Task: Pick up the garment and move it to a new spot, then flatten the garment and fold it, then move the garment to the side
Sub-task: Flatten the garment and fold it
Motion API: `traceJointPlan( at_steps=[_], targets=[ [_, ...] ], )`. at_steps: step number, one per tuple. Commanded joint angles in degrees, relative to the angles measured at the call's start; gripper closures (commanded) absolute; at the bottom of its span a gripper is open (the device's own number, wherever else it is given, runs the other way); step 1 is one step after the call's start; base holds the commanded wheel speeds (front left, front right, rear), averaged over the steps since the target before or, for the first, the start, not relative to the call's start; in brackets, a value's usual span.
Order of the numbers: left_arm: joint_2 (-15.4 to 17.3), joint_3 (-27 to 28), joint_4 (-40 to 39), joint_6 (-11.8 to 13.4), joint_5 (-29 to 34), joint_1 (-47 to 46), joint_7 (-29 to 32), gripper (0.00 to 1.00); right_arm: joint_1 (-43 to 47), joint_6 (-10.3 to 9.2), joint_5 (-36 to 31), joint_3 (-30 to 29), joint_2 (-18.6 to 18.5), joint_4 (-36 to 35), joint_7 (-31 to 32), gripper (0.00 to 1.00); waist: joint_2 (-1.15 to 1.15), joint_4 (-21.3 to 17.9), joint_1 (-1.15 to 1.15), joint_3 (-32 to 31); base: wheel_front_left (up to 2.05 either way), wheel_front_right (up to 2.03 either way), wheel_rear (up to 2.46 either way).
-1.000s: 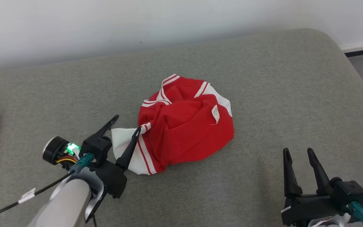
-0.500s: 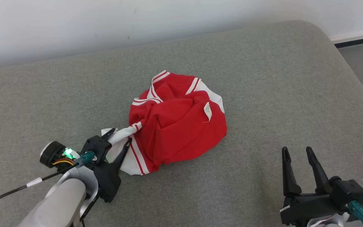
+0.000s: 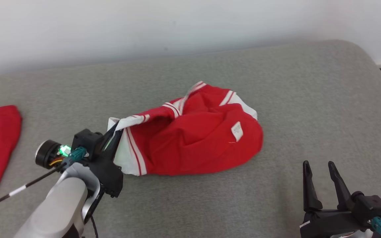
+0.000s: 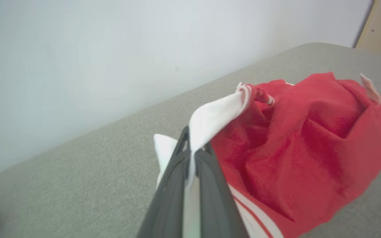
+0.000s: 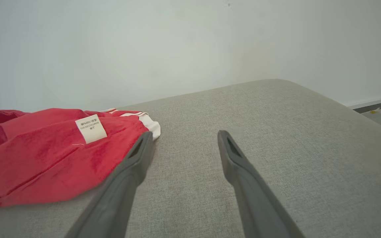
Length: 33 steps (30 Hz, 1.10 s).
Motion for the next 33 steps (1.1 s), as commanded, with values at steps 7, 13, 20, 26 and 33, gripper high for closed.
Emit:
traceJointPlan(
  at_steps=[7, 13, 20, 26, 33],
  targets=[
    [3.46, 2.7, -9.64, 4.26, -3.22, 8.5, 0.57, 1.0, 1.3, -0.15, 0.59, -0.86, -0.02, -0.01, -0.05, 0.0, -0.01, 7.39, 0.0, -2.22, 0.0, 0.0, 0.0],
    [4.94, 6.37, -18.22, 10.03, -8.61, 20.19, 1.22, 1.0, 1.16, -0.15, 0.73, -1.49, -0.02, -0.1, -0.05, 0.0, -0.01, 9.97, 0.0, -1.32, 0.0, 0.0, 0.0],
    [2.17, 8.75, -20.25, 13.07, -12.78, 30.75, 0.15, 1.0, 0.02, -0.15, -0.37, -1.74, -0.02, 0.26, -0.05, 0.0, -0.01, 10.37, 0.0, -0.65, 0.0, 0.0, 0.0],
    [0.05, 10.49, -17.93, 12.15, -11.63, 31.11, -0.31, 0.0, 0.35, -0.15, -1.25, -2.24, -0.02, 0.47, -0.05, 0.0, -0.01, 10.72, 0.0, -1.53, 0.0, 0.0, 0.0],
    [-1.43, 18.49, -22.84, 11.64, -5.65, 31.35, -0.3, 0.0, 0.77, -0.15, -1.69, -1.61, -0.02, 0.61, -0.05, 0.0, -0.01, 10.31, 0.0, -3.04, 0.0, 0.0, 0.0]
  ],
)
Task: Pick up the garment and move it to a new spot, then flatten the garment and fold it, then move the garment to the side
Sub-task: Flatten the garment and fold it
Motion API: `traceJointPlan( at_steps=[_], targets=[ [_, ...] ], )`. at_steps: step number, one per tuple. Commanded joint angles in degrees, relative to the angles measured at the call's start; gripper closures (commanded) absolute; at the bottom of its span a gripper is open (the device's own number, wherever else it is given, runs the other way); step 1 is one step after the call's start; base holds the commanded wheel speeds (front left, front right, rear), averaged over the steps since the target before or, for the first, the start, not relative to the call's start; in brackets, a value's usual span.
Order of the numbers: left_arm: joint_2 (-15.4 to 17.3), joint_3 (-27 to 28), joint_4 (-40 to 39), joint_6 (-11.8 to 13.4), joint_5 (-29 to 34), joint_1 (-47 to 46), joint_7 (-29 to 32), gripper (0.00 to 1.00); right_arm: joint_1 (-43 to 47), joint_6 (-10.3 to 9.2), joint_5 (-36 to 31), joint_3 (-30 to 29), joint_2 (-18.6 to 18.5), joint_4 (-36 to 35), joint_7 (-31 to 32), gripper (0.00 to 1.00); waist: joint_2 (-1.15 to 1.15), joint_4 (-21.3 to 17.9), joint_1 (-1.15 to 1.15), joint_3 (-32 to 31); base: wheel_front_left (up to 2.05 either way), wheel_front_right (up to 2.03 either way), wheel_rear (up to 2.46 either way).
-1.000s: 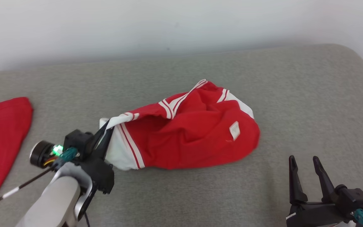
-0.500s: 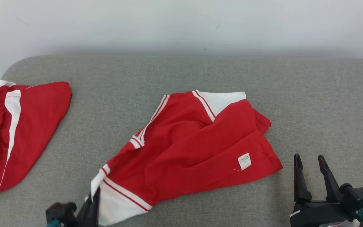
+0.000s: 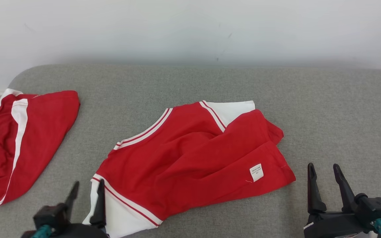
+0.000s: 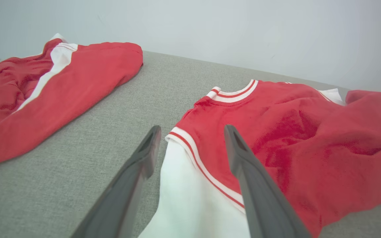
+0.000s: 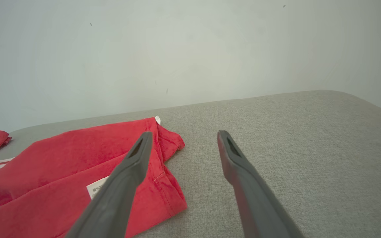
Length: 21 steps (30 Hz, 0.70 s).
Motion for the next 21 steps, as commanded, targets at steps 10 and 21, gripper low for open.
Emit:
traceJointPlan(
  at_steps=[10, 21],
  targets=[
    [-2.14, 11.63, -9.5, -1.43, 10.8, 5.49, -0.18, 0.0, 1.46, -0.15, -0.86, 0.42, -0.02, 0.27, -0.05, 0.0, 0.0, -0.65, 0.0, -2.84, 0.0, 0.0, 0.0],
    [-5.17, 17.46, -13.84, -5.0, 17.21, 11.18, -0.19, 0.0, 2.57, -0.15, -2.25, 1.42, -0.02, 0.43, -0.01, 0.0, 0.0, -1.18, 0.0, -4.83, 0.0, 0.0, 0.0]
  ],
)
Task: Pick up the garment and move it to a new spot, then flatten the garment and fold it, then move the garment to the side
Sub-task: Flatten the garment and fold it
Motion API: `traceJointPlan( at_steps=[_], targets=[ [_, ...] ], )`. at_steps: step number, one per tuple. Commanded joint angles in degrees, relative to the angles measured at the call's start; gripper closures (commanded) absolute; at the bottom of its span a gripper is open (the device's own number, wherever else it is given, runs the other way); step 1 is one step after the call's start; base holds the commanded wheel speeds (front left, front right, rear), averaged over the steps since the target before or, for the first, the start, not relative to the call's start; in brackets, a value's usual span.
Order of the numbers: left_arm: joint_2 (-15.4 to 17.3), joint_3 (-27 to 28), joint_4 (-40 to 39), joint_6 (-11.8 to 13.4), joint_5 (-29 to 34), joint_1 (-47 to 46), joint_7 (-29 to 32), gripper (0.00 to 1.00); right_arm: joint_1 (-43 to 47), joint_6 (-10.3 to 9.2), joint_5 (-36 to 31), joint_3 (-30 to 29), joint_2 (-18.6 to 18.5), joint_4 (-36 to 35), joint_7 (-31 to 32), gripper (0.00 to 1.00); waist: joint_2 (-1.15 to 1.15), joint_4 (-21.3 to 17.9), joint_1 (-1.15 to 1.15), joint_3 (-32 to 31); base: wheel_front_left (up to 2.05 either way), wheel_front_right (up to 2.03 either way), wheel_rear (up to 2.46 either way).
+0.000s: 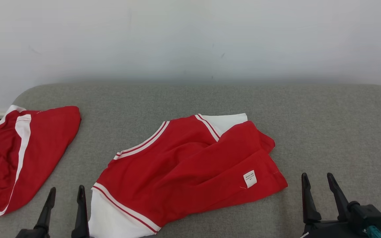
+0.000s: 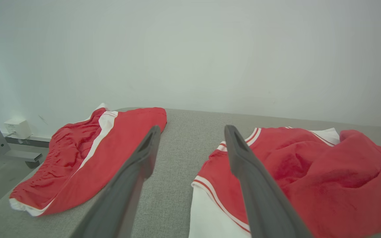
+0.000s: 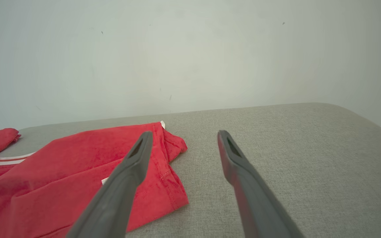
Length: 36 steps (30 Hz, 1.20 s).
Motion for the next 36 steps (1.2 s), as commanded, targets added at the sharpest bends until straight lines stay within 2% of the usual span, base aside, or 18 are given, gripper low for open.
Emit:
traceJointPlan(
  at_steps=[1, 23, 36],
  targets=[
    [-0.14, 0.33, -0.61, -0.5, 1.46, 0.78, -0.19, 0.0, 0.68, -0.15, -0.82, 0.0, -0.04, 0.08, 0.04, 0.0, 0.0, -0.18, 0.0, -0.26, 0.0, 0.0, 0.0],
    [-6.15, 4.24, 0.78, -5.81, 6.94, 1.44, -0.19, 0.0, 0.74, -0.15, -1.06, 1.51, -1.52, 0.4, 1.62, 0.0, 0.0, 0.52, 0.0, -1.41, 0.0, 0.0, 0.0],
    [-8.04, 4.3, 2.14, -7.22, 8.23, 0.17, -0.19, 0.0, -7.3, -0.15, -0.59, 5.58, -6.44, 9.92, 5.54, 0.0, 0.0, 4.46, 0.0, -0.25, 0.0, 0.0, 0.0]
  ],
)
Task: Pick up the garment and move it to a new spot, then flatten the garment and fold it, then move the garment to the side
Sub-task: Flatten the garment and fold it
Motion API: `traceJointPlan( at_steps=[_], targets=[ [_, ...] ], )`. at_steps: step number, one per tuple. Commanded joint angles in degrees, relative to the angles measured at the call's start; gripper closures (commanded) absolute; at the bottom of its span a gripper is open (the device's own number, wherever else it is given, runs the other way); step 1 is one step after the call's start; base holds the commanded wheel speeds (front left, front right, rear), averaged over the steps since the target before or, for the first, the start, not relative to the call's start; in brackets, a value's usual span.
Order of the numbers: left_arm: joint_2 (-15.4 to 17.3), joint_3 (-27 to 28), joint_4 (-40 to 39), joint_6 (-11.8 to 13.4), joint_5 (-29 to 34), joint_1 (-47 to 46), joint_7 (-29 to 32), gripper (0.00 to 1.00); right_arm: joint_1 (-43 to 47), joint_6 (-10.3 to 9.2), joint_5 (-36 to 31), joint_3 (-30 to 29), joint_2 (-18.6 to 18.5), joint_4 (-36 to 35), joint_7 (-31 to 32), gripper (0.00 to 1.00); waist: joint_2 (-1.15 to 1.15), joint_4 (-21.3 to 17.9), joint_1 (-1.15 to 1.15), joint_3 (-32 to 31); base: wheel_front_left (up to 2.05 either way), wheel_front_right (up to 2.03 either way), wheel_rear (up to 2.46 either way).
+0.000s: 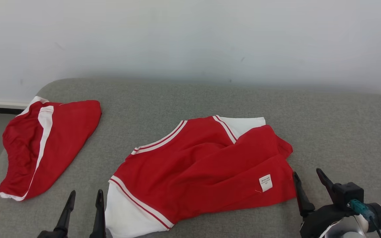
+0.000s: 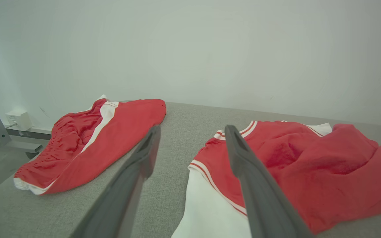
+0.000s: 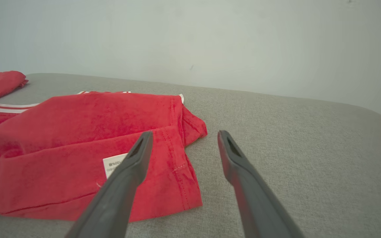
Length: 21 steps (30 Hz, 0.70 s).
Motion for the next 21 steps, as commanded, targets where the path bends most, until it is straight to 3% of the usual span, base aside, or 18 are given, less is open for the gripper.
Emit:
traceJointPlan(
  at_steps=[1, 13, 15, 16, 21],
  targets=[
    [-0.31, 0.05, 0.04, -0.08, 0.32, -0.65, -0.19, 0.0, -0.75, -0.15, 0.56, 0.28, -0.57, 0.71, 0.1, 0.0, 0.0, 0.98, 0.0, 0.83, 0.0, 0.0, 0.0],
    [-1.21, 0.37, 1.68, -0.93, 0.38, -2.32, -0.19, 0.0, -7.11, -0.15, 3.38, 4.34, -3.08, 15.98, -1.52, 0.0, 0.0, 5.15, 0.0, 2.91, 0.0, 0.0, 0.0],
    [-1.32, 0.52, 1.8, -0.93, 0.38, -2.32, -0.19, 0.0, -7.71, -0.15, 4.11, 4.88, -2.79, 17.64, -1.82, 0.76, 0.0, 5.32, 0.0, 3.22, 0.0, 0.0, 0.0],
    [-1.34, 0.58, 1.89, -0.98, 0.41, -2.41, -0.19, 0.0, -7.95, -0.15, 4.4, 5.15, -2.71, 18.43, -2.13, 1.0, 0.0, 5.37, 0.0, 3.32, 0.0, 0.0, 0.0],
    [-1.59, 1.18, 1.88, -1.21, 0.5, -2.62, -0.19, 0.0, -8.73, -0.15, 4.91, 5.5, -2.58, 19.2, -4.74, 1.0, 0.0, 4.61, 0.0, 3.8, 0.0, 0.0, 0.0]
  ],
)
